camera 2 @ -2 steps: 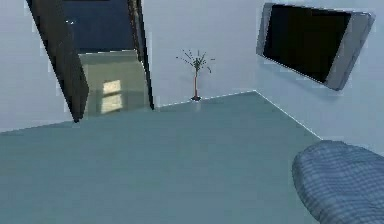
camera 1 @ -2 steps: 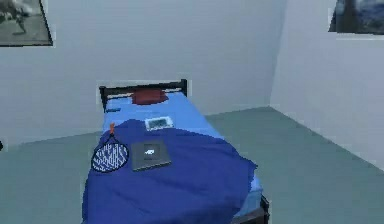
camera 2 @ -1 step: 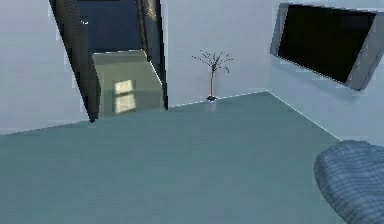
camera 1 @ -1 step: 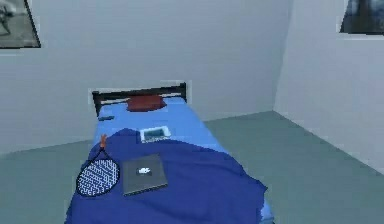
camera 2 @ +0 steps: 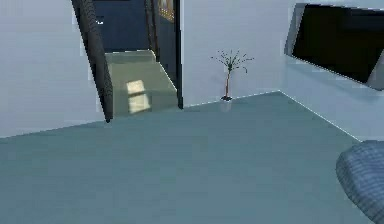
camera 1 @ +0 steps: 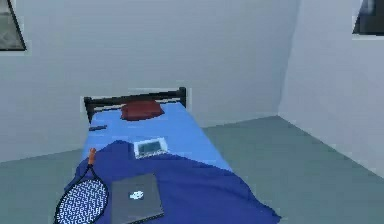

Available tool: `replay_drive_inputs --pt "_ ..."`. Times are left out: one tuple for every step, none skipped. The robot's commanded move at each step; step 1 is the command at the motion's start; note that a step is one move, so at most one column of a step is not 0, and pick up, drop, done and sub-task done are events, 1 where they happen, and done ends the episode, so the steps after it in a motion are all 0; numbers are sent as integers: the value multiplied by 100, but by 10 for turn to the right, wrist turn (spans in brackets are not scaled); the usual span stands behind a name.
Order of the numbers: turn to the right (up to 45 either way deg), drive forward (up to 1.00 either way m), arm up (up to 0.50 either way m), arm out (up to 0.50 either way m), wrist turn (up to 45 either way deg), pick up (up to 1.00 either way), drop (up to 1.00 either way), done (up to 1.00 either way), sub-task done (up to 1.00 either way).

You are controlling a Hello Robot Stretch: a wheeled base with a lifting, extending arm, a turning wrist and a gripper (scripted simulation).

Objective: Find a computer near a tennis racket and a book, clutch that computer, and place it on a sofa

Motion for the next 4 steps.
replay_drive_inputs --pt "450 0 0 0 0 0 0 0 0" --pt "450 0 0 0 0 0 0 0 0" --pt "450 0 0 0 0 0 0 0 0" --pt "210 0 0 0 0 0 0 0 0"
